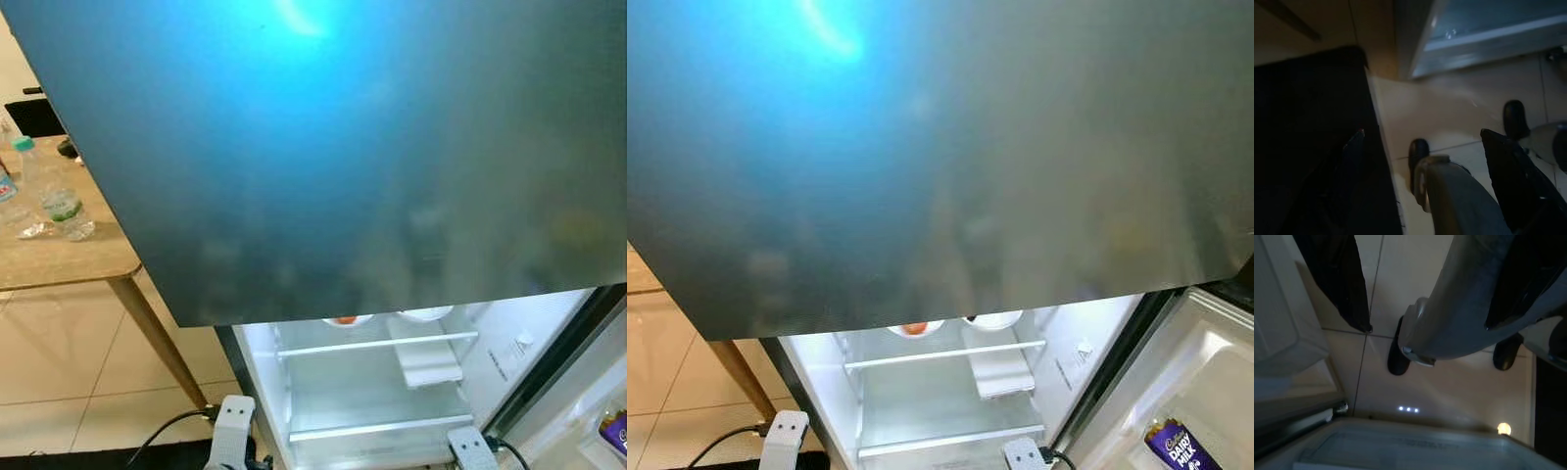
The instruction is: Restocking fridge
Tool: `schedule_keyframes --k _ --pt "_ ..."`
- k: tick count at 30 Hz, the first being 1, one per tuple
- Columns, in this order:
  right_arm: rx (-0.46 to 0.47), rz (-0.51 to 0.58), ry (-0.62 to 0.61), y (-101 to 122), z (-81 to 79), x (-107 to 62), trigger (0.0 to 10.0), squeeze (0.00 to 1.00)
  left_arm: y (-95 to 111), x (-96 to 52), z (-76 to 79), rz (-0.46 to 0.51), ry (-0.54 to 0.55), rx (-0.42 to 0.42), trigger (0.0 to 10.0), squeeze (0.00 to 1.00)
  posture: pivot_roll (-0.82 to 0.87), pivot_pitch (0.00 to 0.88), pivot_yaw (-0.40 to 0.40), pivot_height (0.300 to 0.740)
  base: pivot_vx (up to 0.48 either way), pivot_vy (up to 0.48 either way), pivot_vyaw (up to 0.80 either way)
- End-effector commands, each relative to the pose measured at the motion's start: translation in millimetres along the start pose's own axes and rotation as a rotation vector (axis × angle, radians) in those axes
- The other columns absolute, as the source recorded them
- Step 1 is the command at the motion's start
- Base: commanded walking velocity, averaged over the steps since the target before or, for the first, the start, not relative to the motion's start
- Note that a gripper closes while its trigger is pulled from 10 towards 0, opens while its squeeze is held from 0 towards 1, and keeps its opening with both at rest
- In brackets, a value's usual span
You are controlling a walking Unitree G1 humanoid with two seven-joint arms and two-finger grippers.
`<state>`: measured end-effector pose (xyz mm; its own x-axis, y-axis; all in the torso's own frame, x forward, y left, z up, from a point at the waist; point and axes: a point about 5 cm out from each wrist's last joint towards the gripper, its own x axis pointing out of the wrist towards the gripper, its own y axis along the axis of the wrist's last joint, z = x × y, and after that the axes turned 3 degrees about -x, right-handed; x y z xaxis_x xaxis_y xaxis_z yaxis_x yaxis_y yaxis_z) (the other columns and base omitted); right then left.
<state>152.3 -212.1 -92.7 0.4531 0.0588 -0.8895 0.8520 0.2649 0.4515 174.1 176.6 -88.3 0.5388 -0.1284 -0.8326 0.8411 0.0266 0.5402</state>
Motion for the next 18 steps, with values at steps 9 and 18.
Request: schedule_keyframes --k 9,18 --pt "0.081 0.034 -0.064 7.9 19.3 -3.0 10.0 0.00 -21.6 -6.5 -12.2 -0.044 0.048 -0.077 10.0 0.00 -0.03 0.000 -0.009 0.740 0.000 0.000 0.00" --pt "0.057 0.032 -0.084 9.6 19.3 -2.5 10.0 0.00 -30.5 -7.0 -7.3 -0.064 0.054 -0.104 10.0 0.00 -0.05 0.000 -0.007 0.740 0.000 0.000 0.00"
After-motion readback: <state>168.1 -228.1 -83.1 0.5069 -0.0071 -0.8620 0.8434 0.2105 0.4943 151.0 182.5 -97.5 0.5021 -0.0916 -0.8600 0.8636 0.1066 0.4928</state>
